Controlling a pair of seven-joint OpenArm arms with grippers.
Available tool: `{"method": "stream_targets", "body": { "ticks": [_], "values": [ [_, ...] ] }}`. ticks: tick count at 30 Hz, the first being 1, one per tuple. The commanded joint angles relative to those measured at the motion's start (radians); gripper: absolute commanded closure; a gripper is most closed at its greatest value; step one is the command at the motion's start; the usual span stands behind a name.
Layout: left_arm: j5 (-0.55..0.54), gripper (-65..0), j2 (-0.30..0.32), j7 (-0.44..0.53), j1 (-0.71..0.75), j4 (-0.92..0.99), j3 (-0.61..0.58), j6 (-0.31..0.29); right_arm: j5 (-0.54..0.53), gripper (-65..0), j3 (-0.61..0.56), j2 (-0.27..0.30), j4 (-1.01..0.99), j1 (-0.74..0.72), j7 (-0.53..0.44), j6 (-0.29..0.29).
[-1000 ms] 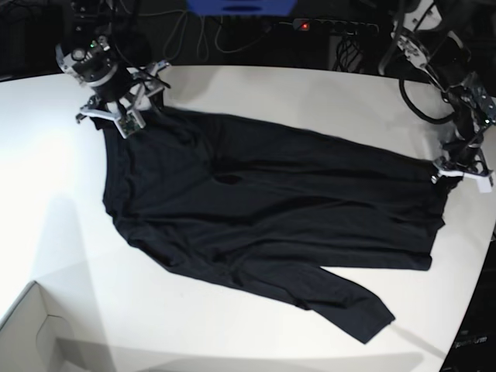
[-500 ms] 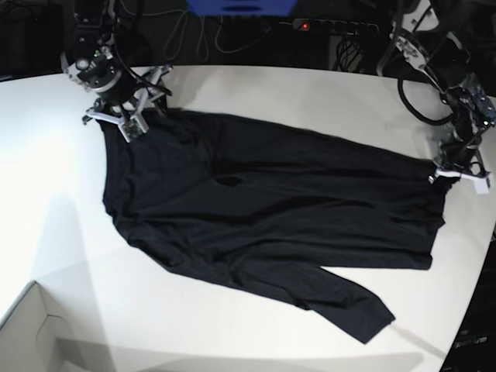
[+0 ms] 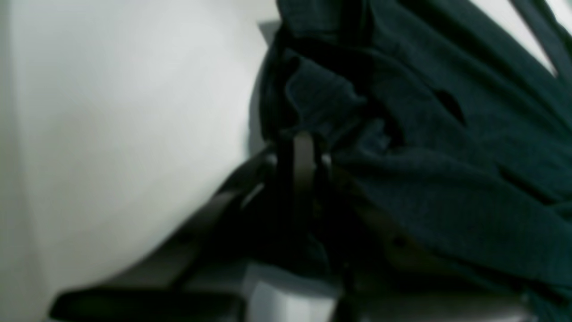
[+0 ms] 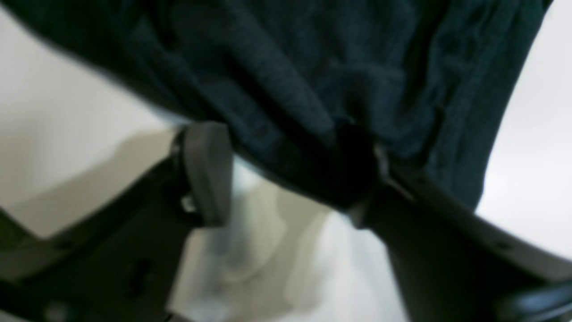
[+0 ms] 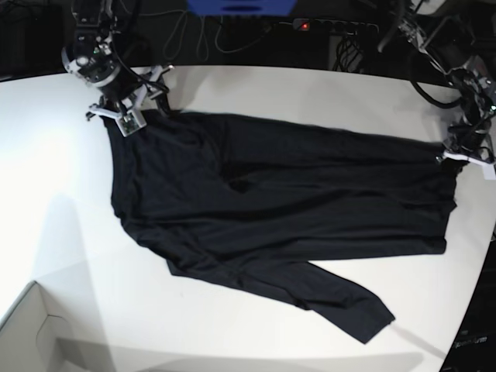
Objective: Layout the t-shirt on the table in an organized manner, then fold the t-shirt properly
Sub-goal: 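Hold the shirt edges with both grippers and lift them together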
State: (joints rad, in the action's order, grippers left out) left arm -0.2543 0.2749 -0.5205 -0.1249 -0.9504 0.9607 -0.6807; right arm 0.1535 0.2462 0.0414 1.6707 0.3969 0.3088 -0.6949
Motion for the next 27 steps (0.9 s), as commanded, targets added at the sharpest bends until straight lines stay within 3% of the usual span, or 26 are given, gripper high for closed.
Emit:
{"method": "stream_targets", "body": {
  "ticks": [1,4,6,14,24,27],
  "values": [
    [-0.030,-0.2,0.024,-0.002,-0.012,-0.031,0.004,-0.003,0.005,-22.3,0.002,0.005,0.009,0.001,0.019,-0.003],
    [-0.092,-0.2,0.033,-0.037,0.020,-0.058,0.004,-0.003,0.005,-6.0,0.002,0.013,0.009,0.021,0.022,-0.003],
    [-0.119,-0.2,0.034,-0.039,0.046,-0.086,0.002,-0.003,0.005,0.0,0.002,0.027,0.018,0.035,0.022,-0.003],
    [-0.138,-0.2,0.034,-0.040,0.135,-0.177,0.004,-0.003,0.005,0.0,0.002,0.064,0.131,0.132,0.019,-0.003],
    [-0.141,-0.2,0.024,-0.040,0.262,-0.290,0.011,-0.003,0.005,0.0,0.003,0.071,0.194,0.228,0.019,-0.003],
    [-0.185,-0.2,0.022,-0.040,0.298,-0.299,0.033,-0.003,0.005,0.0,0.003,0.078,0.205,0.254,0.019,-0.003]
  ]
}}
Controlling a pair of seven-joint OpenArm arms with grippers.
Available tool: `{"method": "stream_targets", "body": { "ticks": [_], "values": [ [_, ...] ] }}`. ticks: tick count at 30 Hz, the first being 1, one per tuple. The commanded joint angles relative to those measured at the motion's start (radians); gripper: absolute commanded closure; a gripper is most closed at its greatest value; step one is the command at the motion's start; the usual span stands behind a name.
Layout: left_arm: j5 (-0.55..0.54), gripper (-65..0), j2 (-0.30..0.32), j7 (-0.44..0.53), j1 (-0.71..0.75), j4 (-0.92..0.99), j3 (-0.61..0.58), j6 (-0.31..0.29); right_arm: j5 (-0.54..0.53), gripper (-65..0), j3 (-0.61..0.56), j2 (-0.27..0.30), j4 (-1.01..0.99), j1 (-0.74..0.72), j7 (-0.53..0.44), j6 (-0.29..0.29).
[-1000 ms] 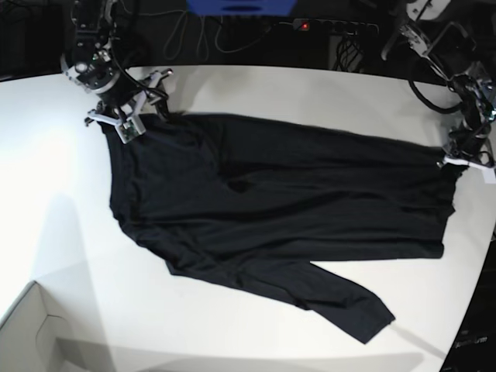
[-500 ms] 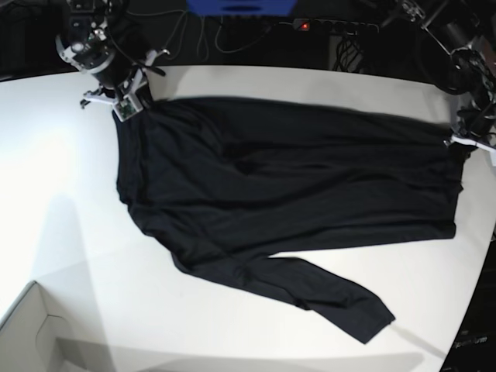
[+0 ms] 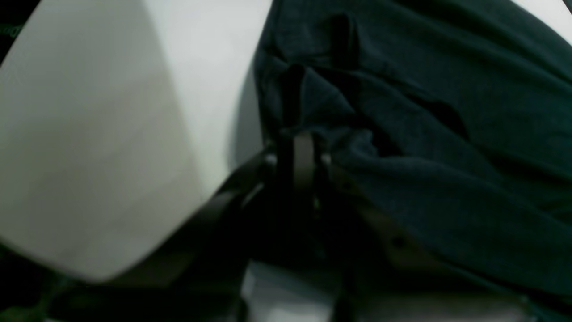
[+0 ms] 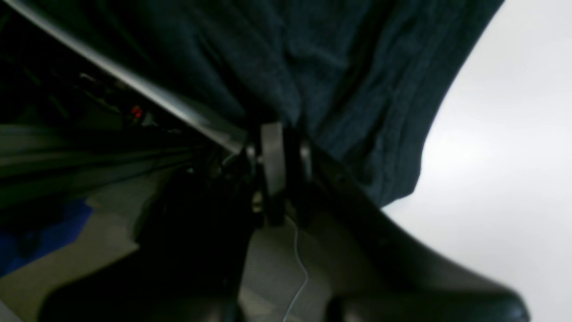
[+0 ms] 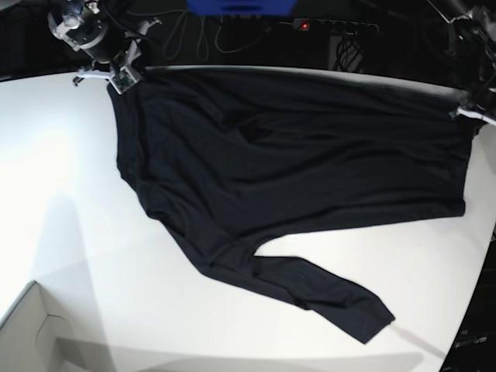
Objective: Layout the t-shirt on the table in an organized manner, then fold the t-shirt properly
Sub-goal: 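Hold the shirt edges with both grippers and lift them together, then pull the held shirt edge taut between both grippers, raising it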
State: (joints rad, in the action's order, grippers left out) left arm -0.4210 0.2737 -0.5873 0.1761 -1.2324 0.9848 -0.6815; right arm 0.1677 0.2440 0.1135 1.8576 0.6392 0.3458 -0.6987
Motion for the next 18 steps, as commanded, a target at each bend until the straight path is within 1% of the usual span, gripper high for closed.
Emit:
{"method": "stream_targets", "body": {
  "ticks": [1,4,15,16,18],
  "values": [
    [-0.036,-0.2,0.023,0.026,0.006,-0.019,0.009,-0.002,-0.009,0.0,0.005,0.005,0.023,0.018,-0.018,0.001],
    [-0.060,-0.2,0.025,0.026,0.033,-0.027,0.009,-0.002,-0.009,0.0,0.005,0.005,0.035,0.046,-0.018,0.001],
    [-0.054,-0.6,0.025,0.025,0.044,-0.016,0.001,-0.002,-0.009,0.0,0.005,0.004,0.037,0.049,-0.017,0.001],
    [-0.054,-0.9,0.025,0.025,0.046,-0.016,0.001,-0.002,-0.009,0.0,0.005,0.004,0.037,0.049,-0.017,0.001],
    [-0.057,-4.9,0.025,0.025,0.059,-0.016,0.001,-0.001,-0.009,0.0,0.005,0.004,0.037,0.049,-0.017,0.001]
  ]
}}
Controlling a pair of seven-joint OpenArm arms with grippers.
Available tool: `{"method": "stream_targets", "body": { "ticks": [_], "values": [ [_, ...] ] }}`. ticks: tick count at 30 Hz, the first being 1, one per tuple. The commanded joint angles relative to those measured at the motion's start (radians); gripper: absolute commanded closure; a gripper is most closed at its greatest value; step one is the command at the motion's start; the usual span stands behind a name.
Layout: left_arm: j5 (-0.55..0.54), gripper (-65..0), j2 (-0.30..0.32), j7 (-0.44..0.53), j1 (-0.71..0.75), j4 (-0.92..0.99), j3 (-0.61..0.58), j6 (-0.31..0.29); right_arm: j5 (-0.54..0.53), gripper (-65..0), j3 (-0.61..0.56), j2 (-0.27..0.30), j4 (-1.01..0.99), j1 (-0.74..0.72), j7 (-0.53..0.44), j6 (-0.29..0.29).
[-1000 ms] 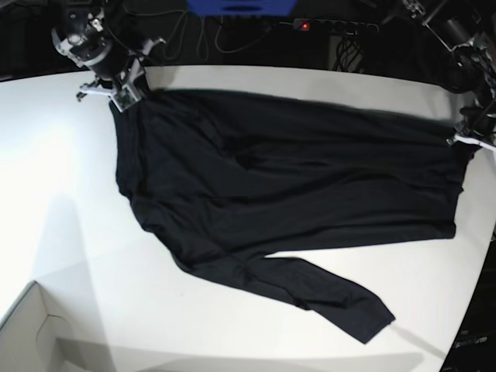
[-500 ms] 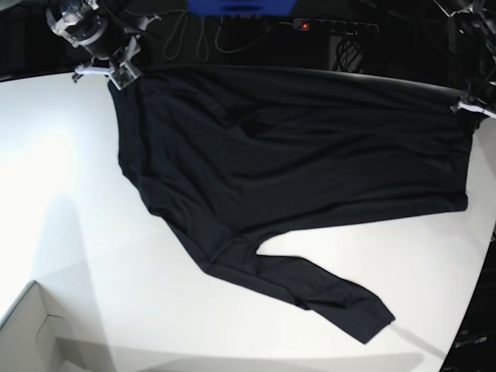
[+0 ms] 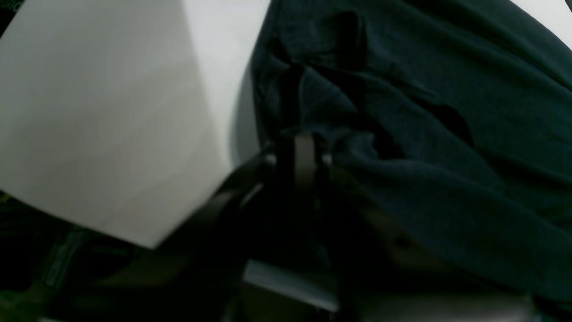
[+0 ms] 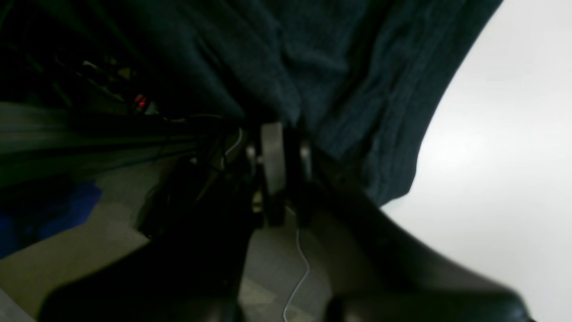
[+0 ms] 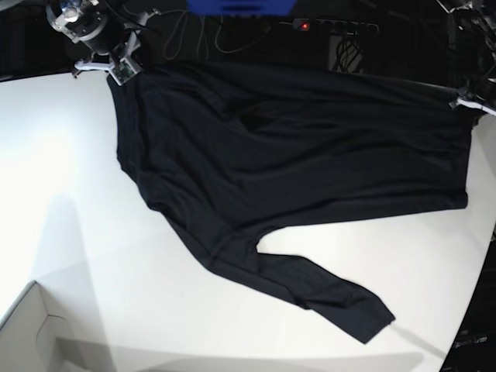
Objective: Layout the t-shirt on the table in an organized manner, then fold the t-shirt properly
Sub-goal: 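Pull the held shirt edge taut between both grippers, raising it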
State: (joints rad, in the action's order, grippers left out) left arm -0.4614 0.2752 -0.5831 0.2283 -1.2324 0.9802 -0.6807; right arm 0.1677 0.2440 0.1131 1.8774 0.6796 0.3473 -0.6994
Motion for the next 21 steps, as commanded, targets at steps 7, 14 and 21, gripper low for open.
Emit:
{"method": "stream_targets", "body": {
  "ticks": [7,14,21],
  "values": [
    [-0.021,-23.6,0.023,0.021,0.015,-0.016,0.010,-0.001,-0.009,0.0,0.005,0.006,0.024,0.009,-0.018,0.001],
    [-0.023,-23.6,0.023,0.021,0.015,-0.027,0.012,-0.001,-0.007,-22.7,0.005,0.007,0.029,0.009,-0.018,0.001],
    [-0.067,-23.6,0.026,0.021,0.013,-0.056,0.027,-0.001,-0.023,-32.7,0.081,-0.011,0.061,-0.001,-0.021,0.001]
  ]
}}
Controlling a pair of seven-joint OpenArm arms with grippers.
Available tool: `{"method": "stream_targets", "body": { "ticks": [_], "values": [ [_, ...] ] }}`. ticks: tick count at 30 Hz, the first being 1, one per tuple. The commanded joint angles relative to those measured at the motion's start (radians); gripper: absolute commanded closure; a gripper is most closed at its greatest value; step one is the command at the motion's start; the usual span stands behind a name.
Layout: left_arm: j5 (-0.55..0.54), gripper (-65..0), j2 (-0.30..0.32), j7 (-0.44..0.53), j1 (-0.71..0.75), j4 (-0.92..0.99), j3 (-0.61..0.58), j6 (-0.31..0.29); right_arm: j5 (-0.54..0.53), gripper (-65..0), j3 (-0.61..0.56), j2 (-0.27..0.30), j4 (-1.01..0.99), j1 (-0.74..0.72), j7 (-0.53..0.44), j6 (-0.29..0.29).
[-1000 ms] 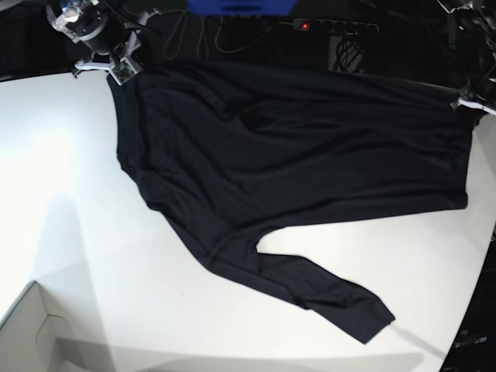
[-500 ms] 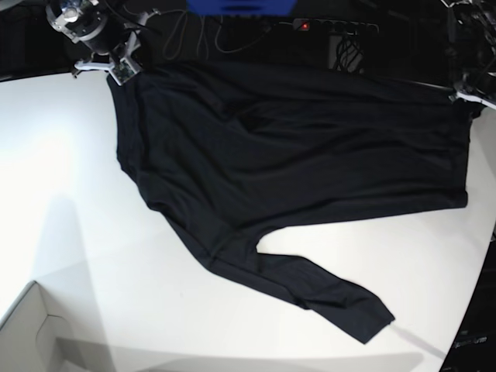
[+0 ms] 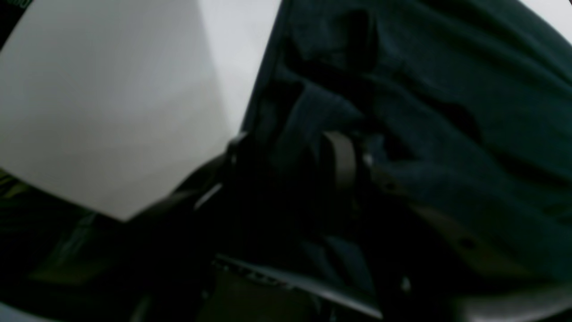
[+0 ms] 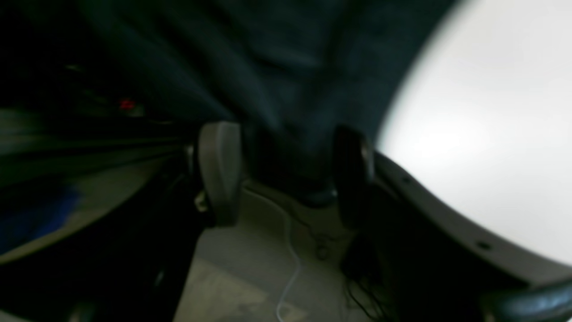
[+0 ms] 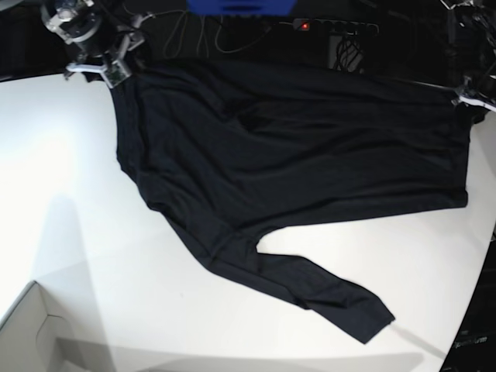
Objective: Layout the t-shirt on the table in an organized manner, then fold the t-shirt properly
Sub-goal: 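Pull the held shirt edge taut between both grippers, raising it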
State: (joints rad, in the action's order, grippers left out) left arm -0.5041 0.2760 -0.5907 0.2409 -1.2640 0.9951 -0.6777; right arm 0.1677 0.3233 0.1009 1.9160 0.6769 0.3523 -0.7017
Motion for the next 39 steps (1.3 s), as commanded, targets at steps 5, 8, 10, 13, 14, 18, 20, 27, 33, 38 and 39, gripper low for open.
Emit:
{"method": "stream_targets", "body": {
  "ticks": [5,8,10,13,14,18,20,27,33,38,39],
  "values": [
    [-0.077,-23.6,0.030,0.030,-0.012,-0.053,0.055,0.005,-0.162,-33.1,0.101,-0.003,0.069,-0.027,-0.026,0.004],
    [-0.069,-23.6,0.035,0.031,-0.077,-0.039,0.057,0.006,-0.187,-33.2,0.135,-0.003,0.069,-0.064,-0.023,0.004],
    [-0.067,-23.7,0.047,0.031,-0.111,-0.039,0.060,0.006,-0.187,-33.2,0.135,-0.002,0.067,-0.073,-0.022,0.004],
    [-0.044,-23.7,0.047,0.031,-0.188,-0.013,0.057,0.008,-0.187,-33.2,0.125,-0.002,0.067,-0.073,-0.022,0.004],
    [-0.020,-23.7,0.047,0.031,-0.225,0.007,0.057,0.008,-0.187,-33.2,0.122,-0.002,0.067,-0.082,-0.022,0.004],
    [0.117,-23.7,0.045,0.036,-0.358,0.119,0.058,0.008,-0.184,-33.2,0.118,-0.005,0.064,-0.101,-0.020,0.004],
    [0.172,-23.7,0.045,0.038,-0.410,0.178,0.060,0.008,-0.184,-33.2,0.118,-0.002,0.064,-0.104,-0.020,0.004],
    [0.293,-23.7,0.050,0.127,-0.542,0.343,0.058,0.009,-0.184,-33.2,0.122,-0.002,0.064,-0.107,-0.020,0.004],
    [0.385,-23.7,0.047,0.209,-0.592,0.429,0.058,0.011,-0.184,-33.2,0.124,0.000,0.064,-0.112,-0.020,0.004],
    [0.391,-23.7,0.045,0.275,-0.584,0.438,0.057,0.155,-0.182,-33.2,0.125,0.000,0.064,-0.125,-0.020,0.004],
    [0.393,-23.7,0.044,0.283,-0.582,0.438,0.057,0.168,-0.182,-33.2,0.125,0.000,0.063,-0.125,-0.020,0.004]
  ]
}}
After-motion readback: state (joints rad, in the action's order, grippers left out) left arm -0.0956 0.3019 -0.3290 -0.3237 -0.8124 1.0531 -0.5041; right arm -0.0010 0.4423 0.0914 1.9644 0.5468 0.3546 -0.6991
